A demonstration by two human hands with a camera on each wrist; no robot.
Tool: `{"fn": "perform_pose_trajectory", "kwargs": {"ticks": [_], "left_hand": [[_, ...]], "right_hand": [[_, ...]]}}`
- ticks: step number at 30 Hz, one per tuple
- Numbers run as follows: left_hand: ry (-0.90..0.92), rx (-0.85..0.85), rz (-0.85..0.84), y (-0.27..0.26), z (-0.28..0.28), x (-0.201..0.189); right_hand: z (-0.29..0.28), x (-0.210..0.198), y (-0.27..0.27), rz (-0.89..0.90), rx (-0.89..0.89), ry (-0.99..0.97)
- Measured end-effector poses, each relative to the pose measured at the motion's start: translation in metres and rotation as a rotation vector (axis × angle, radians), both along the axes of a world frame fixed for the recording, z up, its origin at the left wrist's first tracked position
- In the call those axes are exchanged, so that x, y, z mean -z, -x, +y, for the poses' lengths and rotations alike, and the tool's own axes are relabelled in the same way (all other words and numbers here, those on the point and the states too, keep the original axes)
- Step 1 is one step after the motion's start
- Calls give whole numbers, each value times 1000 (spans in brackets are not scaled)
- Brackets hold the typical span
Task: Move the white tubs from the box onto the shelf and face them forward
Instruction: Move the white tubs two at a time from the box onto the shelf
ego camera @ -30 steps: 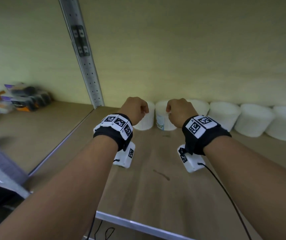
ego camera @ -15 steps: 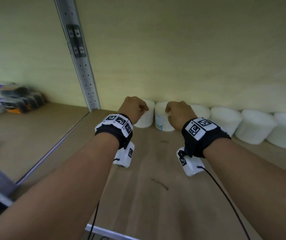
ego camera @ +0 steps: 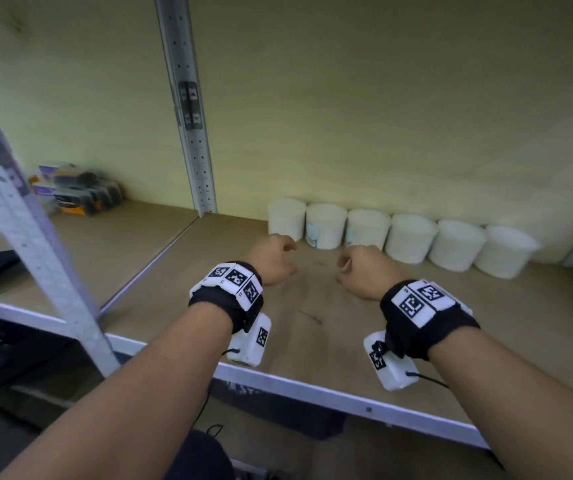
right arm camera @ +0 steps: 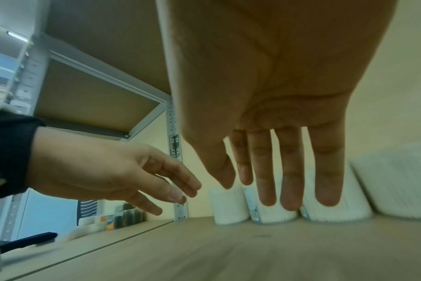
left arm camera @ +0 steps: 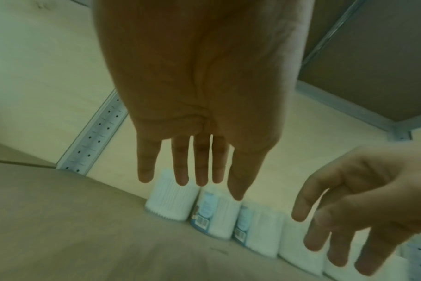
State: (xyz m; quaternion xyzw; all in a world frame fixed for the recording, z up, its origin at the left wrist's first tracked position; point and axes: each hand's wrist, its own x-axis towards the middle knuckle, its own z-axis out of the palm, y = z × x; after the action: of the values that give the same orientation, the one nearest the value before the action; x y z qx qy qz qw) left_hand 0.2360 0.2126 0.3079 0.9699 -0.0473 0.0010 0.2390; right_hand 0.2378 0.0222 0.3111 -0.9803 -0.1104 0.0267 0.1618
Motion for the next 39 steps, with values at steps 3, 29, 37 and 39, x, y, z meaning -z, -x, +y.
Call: {"fn": "perform_pose_trajectory", "kwargs": {"ticks": [3,29,37,39], "left_hand": [[20,12,23,37,-8,2],[47,139,299,211,-57,154],[66,85,579,215,-69,247],[68,87,634,217,-71,272]], "right_hand": [[-4,6,38,4,22,-12],[-39,169,225,146,27,-69],[-30,255,230,444,59,5],[-29,276,233,489,65,28]]}}
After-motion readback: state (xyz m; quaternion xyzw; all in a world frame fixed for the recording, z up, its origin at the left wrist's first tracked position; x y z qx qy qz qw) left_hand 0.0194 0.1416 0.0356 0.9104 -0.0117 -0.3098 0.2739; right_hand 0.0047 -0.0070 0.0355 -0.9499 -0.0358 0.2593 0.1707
